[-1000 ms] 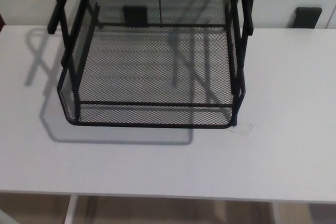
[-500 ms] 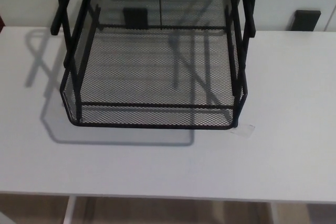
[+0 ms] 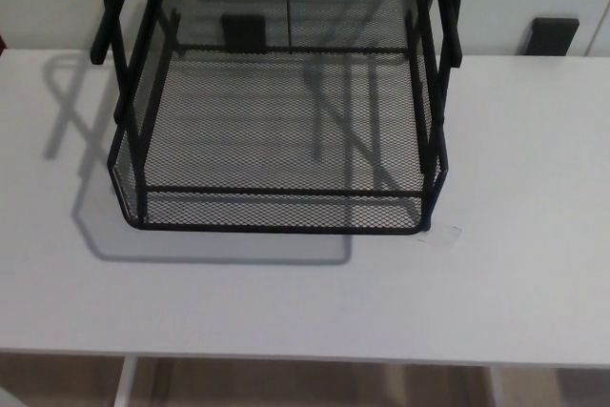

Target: The robot walks towards a file tray kept in the middle of a desk and uses its right hand to grab a tray and pulls it out towards itself

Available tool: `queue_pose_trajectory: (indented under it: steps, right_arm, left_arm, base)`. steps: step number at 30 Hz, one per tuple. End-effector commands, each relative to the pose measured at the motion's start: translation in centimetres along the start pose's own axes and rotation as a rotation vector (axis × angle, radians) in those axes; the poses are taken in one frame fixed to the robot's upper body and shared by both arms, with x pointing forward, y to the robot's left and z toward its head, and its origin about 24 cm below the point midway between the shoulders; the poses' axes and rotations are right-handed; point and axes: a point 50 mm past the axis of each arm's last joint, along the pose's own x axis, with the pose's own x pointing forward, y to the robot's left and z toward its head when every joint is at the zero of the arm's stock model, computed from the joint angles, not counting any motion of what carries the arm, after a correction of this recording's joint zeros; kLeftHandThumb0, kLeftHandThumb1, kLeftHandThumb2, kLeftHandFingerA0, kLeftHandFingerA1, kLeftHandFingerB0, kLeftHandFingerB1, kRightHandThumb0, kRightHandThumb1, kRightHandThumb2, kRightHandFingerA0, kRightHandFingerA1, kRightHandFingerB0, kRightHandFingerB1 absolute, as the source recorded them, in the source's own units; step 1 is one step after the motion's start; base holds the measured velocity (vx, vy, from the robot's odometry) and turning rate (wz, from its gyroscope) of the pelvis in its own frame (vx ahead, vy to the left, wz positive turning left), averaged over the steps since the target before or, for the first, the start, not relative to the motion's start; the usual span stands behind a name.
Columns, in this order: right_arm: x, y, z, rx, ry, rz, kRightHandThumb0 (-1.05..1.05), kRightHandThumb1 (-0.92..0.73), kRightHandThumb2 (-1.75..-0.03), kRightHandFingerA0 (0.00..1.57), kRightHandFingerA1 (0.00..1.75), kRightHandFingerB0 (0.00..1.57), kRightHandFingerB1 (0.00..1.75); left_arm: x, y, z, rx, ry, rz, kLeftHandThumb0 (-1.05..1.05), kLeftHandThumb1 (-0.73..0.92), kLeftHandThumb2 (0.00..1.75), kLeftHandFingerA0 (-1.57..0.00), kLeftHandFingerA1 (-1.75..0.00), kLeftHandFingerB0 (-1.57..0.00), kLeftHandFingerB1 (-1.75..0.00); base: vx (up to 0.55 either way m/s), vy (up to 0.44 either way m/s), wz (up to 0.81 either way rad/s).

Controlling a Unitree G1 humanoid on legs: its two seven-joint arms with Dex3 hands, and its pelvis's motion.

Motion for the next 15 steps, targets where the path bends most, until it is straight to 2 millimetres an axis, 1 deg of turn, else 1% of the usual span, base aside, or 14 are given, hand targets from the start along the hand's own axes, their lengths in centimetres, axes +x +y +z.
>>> queue_pose_trajectory:
  steps: [1, 2, 3, 4, 5, 7, 8, 9, 10, 11, 12, 13, 14, 15]
  right_arm:
    - [-1.2, -5.5, 17.5, -0.153, -1.041, -0.473, -0.38, -0.88, -0.66, 0.47, 0.64, 0.37, 0.43]
    - [-0.8, -4.8, 18.3, -0.157, -1.073, -0.448, -0.41, -0.7, -1.01, 0.46, 0.7, 0.31, 0.56]
    - [0.2, -4.0, 18.6, -0.155, -1.144, -0.389, -0.4, -0.68, -1.0, 0.45, 0.71, 0.3, 0.57]
    - [1.4, -3.2, 19.1, -0.201, -1.235, -0.324, -0.36, -0.84, -0.65, 0.42, 0.69, 0.31, 0.48]
    - [2.4, -2.4, 19.3, -0.212, -1.282, -0.289, -0.39, -0.77, -0.65, 0.4, 0.67, 0.26, 0.52]
    - [4.3, -0.4, 20.0, -0.213, -1.343, -0.181, -0.39, -0.76, -0.67, 0.34, 0.65, 0.2, 0.52]
    - [5.2, 0.8, 20.5, -0.231, -1.366, -0.128, -0.4, -0.72, -0.69, 0.3, 0.62, 0.2, 0.52]
    - [5.9, 1.4, 20.8, -0.275, -1.355, -0.057, -0.45, -0.72, -0.67, 0.24, 0.57, 0.18, 0.48]
    - [6.9, 2.4, 21.3, -0.337, -1.334, -0.011, -0.54, -0.53, -0.9, 0.22, 0.62, 0.15, 0.51]
    - [7.3, 2.9, 21.6, -0.364, -1.326, -0.006, -0.58, -0.51, -0.89, 0.24, 0.66, 0.14, 0.51]
    - [7.9, 3.8, 21.9, -0.432, -1.305, 0.005, -0.61, -0.48, -0.86, 0.19, 0.67, 0.09, 0.52]
    - [8.3, 4.4, 22.2, -0.488, -1.287, 0.016, -0.61, -0.48, -0.86, 0.19, 0.67, 0.09, 0.52]
    - [8.6, 5.0, 22.4, -0.51, -1.277, 0.046, -0.57, -0.67, -0.6, 0.06, 0.81, 0.08, 0.51]
    - [9.5, 6.8, 22.7, -0.595, -1.258, 0.071, -0.41, -0.47, -1.04, 0.07, 0.6, 0.02, 0.57]
  left_arm:
    - [-0.1, 1.9, -0.7, -0.046, 0.094, 0.004, -0.42, 0.48, 0.73, -0.56, -0.52, -0.42, -0.48]
    - [-0.1, 1.8, -0.8, -0.047, 0.094, 0.004, -0.42, 0.48, 0.73, -0.56, -0.53, -0.42, -0.48]
    - [-0.1, 1.8, -0.8, -0.051, 0.09, 0.0, -0.32, 0.57, 0.56, -0.63, -0.43, -0.48, -0.39]
    - [-0.2, 1.8, -0.8, -0.053, 0.091, -0.004, -0.41, 0.48, 0.73, -0.57, -0.53, -0.42, -0.48]
    - [-0.2, 1.8, -0.8, -0.051, 0.093, -0.005, -0.33, 0.57, 0.56, -0.64, -0.43, -0.48, -0.39]
    - [-0.2, 1.8, -1.0, -0.049, 0.099, -0.008, -0.33, 0.57, 0.56, -0.64, -0.43, -0.48, -0.39]
    - [-0.3, 1.7, -1.0, -0.045, 0.098, -0.011, -0.42, 0.48, 0.74, -0.57, -0.53, -0.42, -0.48]
    - [-0.3, 1.8, -0.8, -0.038, 0.093, -0.011, -0.41, 0.49, 0.74, -0.56, -0.52, -0.42, -0.48]
    - [-0.3, 1.9, -0.7, -0.028, 0.089, -0.011, -0.31, 0.59, 0.57, -0.62, -0.42, -0.48, -0.39]
    - [-0.3, 1.9, -0.7, -0.027, 0.088, -0.011, -0.3, 0.59, 0.57, -0.62, -0.42, -0.48, -0.39]
    - [-0.2, 1.9, -0.7, -0.024, 0.086, -0.011, -0.4, 0.5, 0.74, -0.56, -0.52, -0.43, -0.48]
    - [-0.1, 1.9, -0.6, -0.022, 0.085, -0.01, -0.4, 0.5, 0.74, -0.56, -0.52, -0.43, -0.48]
    - [-0.1, 1.9, -0.6, -0.03, 0.083, -0.008, -0.3, 0.59, 0.57, -0.62, -0.42, -0.48, -0.39]
    - [0.0, 1.9, -0.5, -0.023, 0.075, -0.01, -0.39, 0.49, 0.73, -0.56, -0.52, -0.44, -0.49]
  base:
    - [0.0, 0.0, 0.0]
    - [0.0, 0.0, 0.0]
    - [0.0, 0.0, 0.0]
    - [0.0, 0.0, 0.0]
    - [0.0, 0.0, 0.0]
    - [0.0, 0.0, 0.0]
    - [0.0, 0.0, 0.0]
    - [0.0, 0.0, 0.0]
    - [0.0, 0.0, 0.0]
    - [0.0, 0.0, 0.0]
    - [0.0, 0.0, 0.0]
    - [0.0, 0.0, 0.0]
    - [0.0, 0.0, 0.0]
    - [0.0, 0.0, 0.0]
